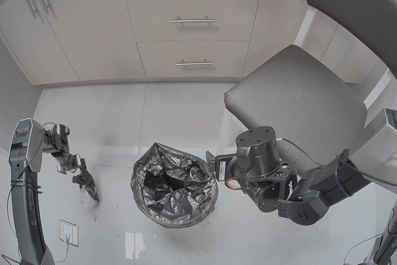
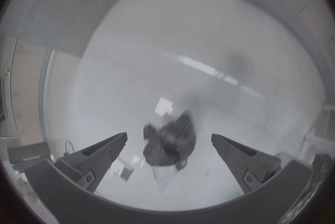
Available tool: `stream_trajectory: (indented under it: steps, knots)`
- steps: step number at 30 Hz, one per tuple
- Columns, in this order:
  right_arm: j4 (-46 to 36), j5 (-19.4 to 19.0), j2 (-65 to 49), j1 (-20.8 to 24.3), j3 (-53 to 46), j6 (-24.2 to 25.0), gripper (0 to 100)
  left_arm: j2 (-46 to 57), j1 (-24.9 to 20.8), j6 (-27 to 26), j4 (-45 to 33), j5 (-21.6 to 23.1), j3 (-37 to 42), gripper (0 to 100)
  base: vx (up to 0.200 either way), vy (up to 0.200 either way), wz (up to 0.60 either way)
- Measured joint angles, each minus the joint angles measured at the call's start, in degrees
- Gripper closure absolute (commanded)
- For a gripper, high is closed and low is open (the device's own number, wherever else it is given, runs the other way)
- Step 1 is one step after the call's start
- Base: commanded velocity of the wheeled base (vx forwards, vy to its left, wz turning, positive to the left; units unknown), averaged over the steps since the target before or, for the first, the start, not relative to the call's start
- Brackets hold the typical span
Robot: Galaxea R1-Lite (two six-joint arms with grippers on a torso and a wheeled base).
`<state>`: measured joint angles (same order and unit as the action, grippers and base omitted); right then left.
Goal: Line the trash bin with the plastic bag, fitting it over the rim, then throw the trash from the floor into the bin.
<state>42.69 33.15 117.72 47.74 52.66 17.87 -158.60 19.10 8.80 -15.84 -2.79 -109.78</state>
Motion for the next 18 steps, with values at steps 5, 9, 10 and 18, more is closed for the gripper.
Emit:
stream_trajectory:
  steps: [5,9,10,18]
  knots:
    - [2.1,0.0,1.4,0.0,-0.2,-1.0,0,-6.7,1.5,0.1,-4.9,1.3,-2.9,0,0.000,0.000,0.00]
    - [2.7,0.0,2.3,-0.1,-0.3,-1.3,0,-9.9,2.5,0.2,-4.1,2.0,-4.3,0,0.000,0.000,0.00]
    - [2.8,0.0,2.5,0.0,-0.3,-1.3,0,-10.5,2.5,0.2,-3.9,2.1,-4.5,0,0.000,0.000,0.00]
    - [2.8,0.0,3.0,-0.1,-0.7,-1.3,0,-14.6,2.6,0.3,-0.7,2.2,-4.8,0,0.000,0.000,0.00]
